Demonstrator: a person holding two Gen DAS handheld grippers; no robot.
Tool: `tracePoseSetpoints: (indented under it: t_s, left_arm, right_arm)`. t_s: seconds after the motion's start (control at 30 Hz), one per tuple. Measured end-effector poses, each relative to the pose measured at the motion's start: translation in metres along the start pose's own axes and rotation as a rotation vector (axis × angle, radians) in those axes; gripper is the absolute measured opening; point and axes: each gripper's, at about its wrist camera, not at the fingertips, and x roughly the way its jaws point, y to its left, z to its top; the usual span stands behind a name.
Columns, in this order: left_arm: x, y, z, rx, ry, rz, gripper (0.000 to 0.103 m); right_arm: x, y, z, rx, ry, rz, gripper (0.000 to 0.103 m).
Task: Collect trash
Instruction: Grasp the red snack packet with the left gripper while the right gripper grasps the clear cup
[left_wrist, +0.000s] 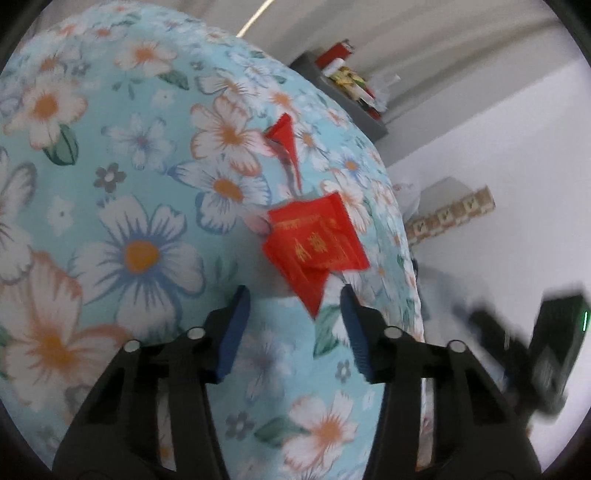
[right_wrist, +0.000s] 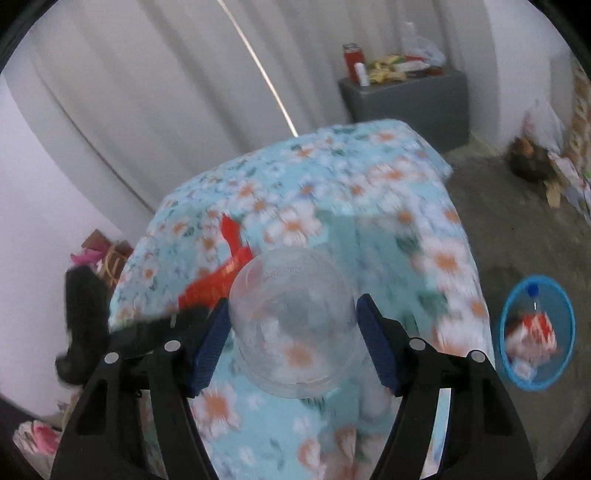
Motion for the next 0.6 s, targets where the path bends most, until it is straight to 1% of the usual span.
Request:
tracePoseSetpoints:
  t_s: [0.1, 0.2, 0.27, 0.37, 0.4, 0.5, 0.53, 0.6]
  left_arm:
    - [0.009, -0.001, 0.005, -0.018, -0.025, 0.016, 0.035]
    - [0.013, -0.003, 0.010, -0.022, -0.049, 0.046, 0.022]
    - [0.015, -0.004, 0.011, -0.007, -0.057, 0.070, 0.005]
    - [0.007, -0.013, 0.008, 0.053, -0.066, 0.081, 0.003]
    - [0.000, -0.019, 0.005, 0.089, -0.066, 0.085, 0.002]
    - [-0.030, -0.043, -0.018, 0.267, -0.055, 0.120, 0.002]
    - [-0.038, -0.047, -0.023, 0.308, -0.046, 0.127, 0.002]
    - [-0.058, -0.060, -0.042, 0.442, -0.015, 0.178, 0.002]
  right_arm:
    - [-0.004, -0.007, -0.023, 0.023, 0.007, -0.023, 0.068]
    - [-0.004, -0.010, -0.037, 0.038, 0.015, -0.028, 0.068]
    - [-0.003, -0.008, -0.043, 0.036, 0.015, -0.044, 0.068]
    - [-0.006, -0.006, -0.052, 0.025, 0.013, -0.053, 0.068]
    - [-0.007, -0.005, -0.053, 0.021, 0.013, -0.051, 0.068]
    - [-0.015, 0.000, -0.058, -0.007, 0.009, -0.067, 0.068]
    - [-0.018, 0.000, -0.060, -0.011, 0.009, -0.068, 0.068]
    - [-0.022, 0.000, -0.063, -0.022, 0.012, -0.065, 0.068]
